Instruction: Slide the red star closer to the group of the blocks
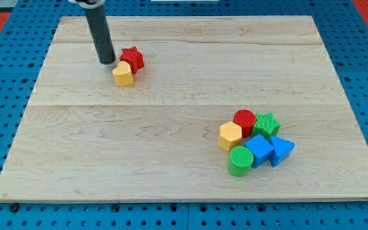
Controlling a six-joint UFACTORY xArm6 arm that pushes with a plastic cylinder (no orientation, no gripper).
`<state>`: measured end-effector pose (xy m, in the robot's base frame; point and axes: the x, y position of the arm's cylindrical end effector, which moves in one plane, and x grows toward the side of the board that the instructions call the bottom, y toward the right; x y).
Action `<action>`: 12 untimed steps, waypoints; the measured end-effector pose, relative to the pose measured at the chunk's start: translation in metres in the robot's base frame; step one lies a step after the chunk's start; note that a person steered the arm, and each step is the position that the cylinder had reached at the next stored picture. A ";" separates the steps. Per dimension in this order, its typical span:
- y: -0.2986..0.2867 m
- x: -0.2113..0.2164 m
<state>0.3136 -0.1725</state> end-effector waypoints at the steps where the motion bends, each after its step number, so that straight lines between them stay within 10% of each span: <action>1: 0.045 -0.035; 4: 0.101 0.087; 8: -0.060 0.037; 12: -0.045 0.040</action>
<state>0.3533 -0.2179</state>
